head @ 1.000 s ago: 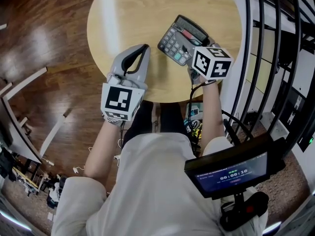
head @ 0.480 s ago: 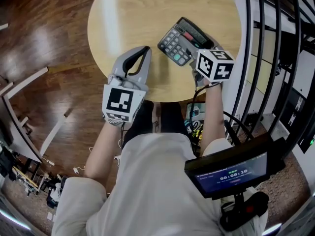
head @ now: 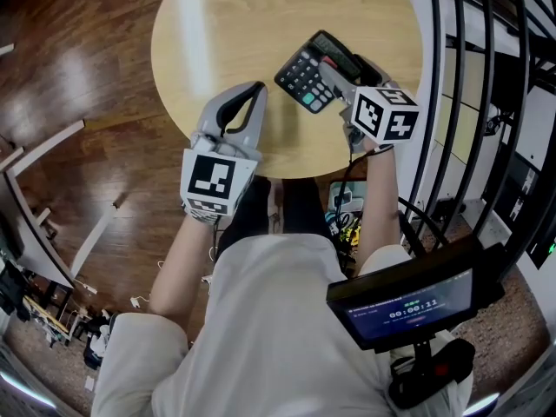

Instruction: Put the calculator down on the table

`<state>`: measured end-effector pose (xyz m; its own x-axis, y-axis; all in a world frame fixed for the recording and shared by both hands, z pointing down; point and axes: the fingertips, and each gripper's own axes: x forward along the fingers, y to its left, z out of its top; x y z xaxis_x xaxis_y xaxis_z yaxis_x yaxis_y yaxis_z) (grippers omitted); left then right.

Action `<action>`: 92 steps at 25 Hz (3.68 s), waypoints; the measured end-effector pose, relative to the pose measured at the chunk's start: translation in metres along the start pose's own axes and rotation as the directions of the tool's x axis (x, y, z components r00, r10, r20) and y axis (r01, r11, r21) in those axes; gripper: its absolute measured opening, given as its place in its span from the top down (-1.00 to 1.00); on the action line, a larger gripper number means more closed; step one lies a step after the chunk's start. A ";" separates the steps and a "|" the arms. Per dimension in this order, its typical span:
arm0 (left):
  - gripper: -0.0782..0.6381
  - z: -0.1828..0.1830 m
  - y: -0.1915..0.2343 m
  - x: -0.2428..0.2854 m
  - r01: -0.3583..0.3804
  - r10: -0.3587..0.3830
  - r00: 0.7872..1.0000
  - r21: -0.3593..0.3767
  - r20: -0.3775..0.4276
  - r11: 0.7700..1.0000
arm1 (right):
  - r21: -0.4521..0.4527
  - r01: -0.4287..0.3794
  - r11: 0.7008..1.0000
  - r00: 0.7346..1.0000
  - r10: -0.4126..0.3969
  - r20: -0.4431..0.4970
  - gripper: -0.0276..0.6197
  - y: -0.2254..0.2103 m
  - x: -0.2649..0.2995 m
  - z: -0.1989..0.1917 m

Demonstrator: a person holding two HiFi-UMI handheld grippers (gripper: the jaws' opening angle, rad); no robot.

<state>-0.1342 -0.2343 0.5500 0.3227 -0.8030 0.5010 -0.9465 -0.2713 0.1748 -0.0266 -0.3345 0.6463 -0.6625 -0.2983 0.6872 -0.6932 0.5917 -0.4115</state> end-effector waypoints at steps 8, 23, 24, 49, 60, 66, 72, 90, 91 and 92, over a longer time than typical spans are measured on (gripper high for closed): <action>0.77 0.006 -0.003 -0.003 -0.002 0.002 1.000 0.009 0.008 1.000 | 0.015 0.015 1.000 1.000 -0.015 0.012 -0.09 -0.004 -0.013 0.003; 0.77 0.024 -0.025 -0.022 0.015 -0.015 0.999 0.008 0.046 1.000 | -0.020 0.102 0.995 0.994 -0.101 0.032 -0.09 -0.005 -0.051 0.014; 0.77 0.027 -0.026 -0.024 0.010 -0.010 0.999 0.003 0.053 1.000 | -0.022 0.116 0.993 0.992 -0.115 0.045 -0.09 -0.005 -0.055 0.018; 0.77 0.095 -0.062 -0.101 0.032 -0.041 0.964 0.037 0.264 0.999 | -0.206 0.086 0.975 0.850 0.036 0.525 0.87 0.134 -0.217 0.085; 0.77 0.154 -0.091 -0.189 0.107 -0.127 0.879 0.068 0.459 0.992 | -0.240 0.172 0.955 0.785 0.015 0.619 0.91 0.185 -0.296 0.077; 0.77 0.157 -0.093 -0.218 0.081 -0.138 0.865 0.137 0.482 0.987 | -0.219 0.250 0.943 0.754 -0.047 0.656 0.91 0.207 -0.324 0.066; 0.77 0.145 -0.092 -0.229 0.107 -0.163 0.874 0.147 0.457 0.983 | -0.172 0.287 0.942 0.747 -0.107 0.656 0.91 0.212 -0.339 0.049; 0.77 0.168 -0.131 -0.209 0.035 -0.156 0.877 0.263 0.454 0.964 | -0.166 0.289 0.943 0.704 -0.092 0.705 0.91 0.186 -0.382 0.070; 0.77 0.169 -0.131 -0.208 0.029 -0.152 0.879 0.267 0.452 0.963 | -0.168 0.286 0.943 0.703 -0.087 0.706 0.91 0.186 -0.382 0.071; 0.77 0.170 -0.130 -0.207 0.025 -0.150 0.879 0.271 0.452 0.962 | -0.168 0.283 0.944 0.701 -0.084 0.708 0.91 0.186 -0.382 0.072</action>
<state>-0.0783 -0.1231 0.2791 0.4237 -0.9053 0.0314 -0.9040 -0.4247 -0.0493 0.0769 -0.1641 0.2647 -0.6068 -0.7895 0.0922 -0.7946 0.5998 -0.0938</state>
